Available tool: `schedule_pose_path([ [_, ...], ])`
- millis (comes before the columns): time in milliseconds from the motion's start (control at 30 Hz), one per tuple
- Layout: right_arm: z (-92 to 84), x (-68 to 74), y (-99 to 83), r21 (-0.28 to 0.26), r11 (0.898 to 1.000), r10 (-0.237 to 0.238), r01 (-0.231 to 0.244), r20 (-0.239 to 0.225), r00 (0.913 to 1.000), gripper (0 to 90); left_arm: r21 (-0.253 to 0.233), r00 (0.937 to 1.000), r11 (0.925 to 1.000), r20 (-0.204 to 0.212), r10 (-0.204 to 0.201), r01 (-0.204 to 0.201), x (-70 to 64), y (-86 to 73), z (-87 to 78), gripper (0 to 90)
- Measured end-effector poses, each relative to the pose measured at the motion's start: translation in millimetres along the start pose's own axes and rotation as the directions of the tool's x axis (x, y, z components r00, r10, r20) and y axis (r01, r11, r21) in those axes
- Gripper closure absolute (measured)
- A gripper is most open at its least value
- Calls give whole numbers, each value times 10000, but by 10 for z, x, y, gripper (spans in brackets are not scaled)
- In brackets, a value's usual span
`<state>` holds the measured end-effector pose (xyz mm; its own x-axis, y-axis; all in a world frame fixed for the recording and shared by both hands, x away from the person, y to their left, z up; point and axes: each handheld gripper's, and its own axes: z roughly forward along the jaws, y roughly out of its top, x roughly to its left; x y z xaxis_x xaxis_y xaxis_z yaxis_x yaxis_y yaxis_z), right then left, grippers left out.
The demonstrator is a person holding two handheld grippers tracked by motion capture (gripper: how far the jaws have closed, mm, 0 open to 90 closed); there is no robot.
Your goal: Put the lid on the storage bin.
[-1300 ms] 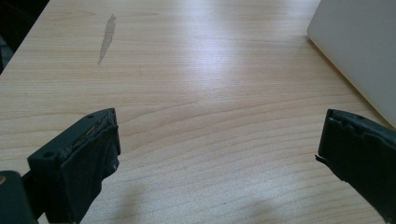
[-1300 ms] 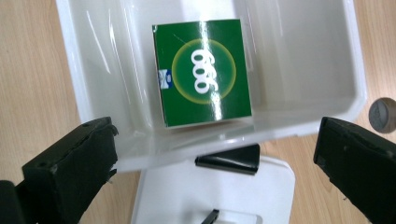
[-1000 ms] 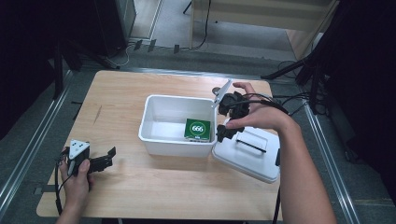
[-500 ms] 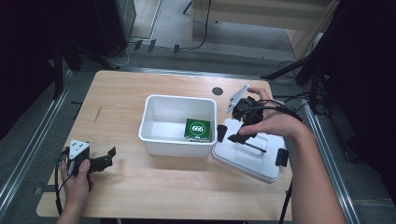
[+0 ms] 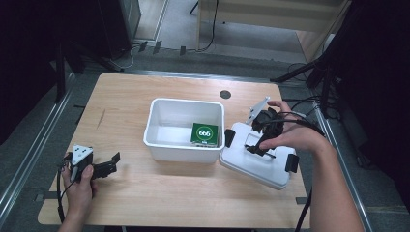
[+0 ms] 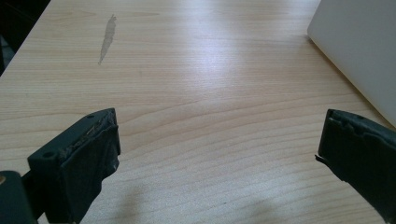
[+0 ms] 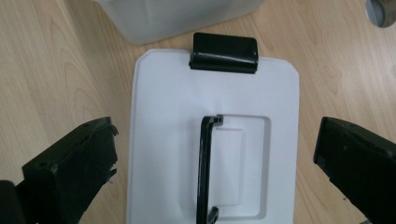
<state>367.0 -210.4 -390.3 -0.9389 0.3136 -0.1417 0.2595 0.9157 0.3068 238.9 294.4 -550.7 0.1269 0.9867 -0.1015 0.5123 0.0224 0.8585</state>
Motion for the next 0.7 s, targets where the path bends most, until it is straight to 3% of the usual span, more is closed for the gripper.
schedule_pose_path([
  [233, 83, 4, -123, 179, 9998, 73, -74, 48, 10000, 24, -5, 10000, 10000, 12, -14, 14, 0, 0, 2, 0],
  [333, 147, 22, -178, 200, 9997, 98, -105, 331, 9994, 121, 6, 10000, 10000, 12, 0, 0, 1, 0, 1, 0],
  [433, 200, 30, -217, 332, 9994, 106, -121, 447, 9989, 140, -6, 10000, 10000, 13, -15, 15, 1, 0, 1, 0],
  [567, 245, 32, -253, 411, 9991, 73, -91, 451, 9990, 244, -9, 10000, 10000, 9, -18, 18, 0, 0, 1, 0],
  [700, 300, 44, -309, 431, 9989, 184, -205, 488, 9986, 432, -6, 10000, 10000, 11, -13, 13, 0, 0, 1, 0],
])
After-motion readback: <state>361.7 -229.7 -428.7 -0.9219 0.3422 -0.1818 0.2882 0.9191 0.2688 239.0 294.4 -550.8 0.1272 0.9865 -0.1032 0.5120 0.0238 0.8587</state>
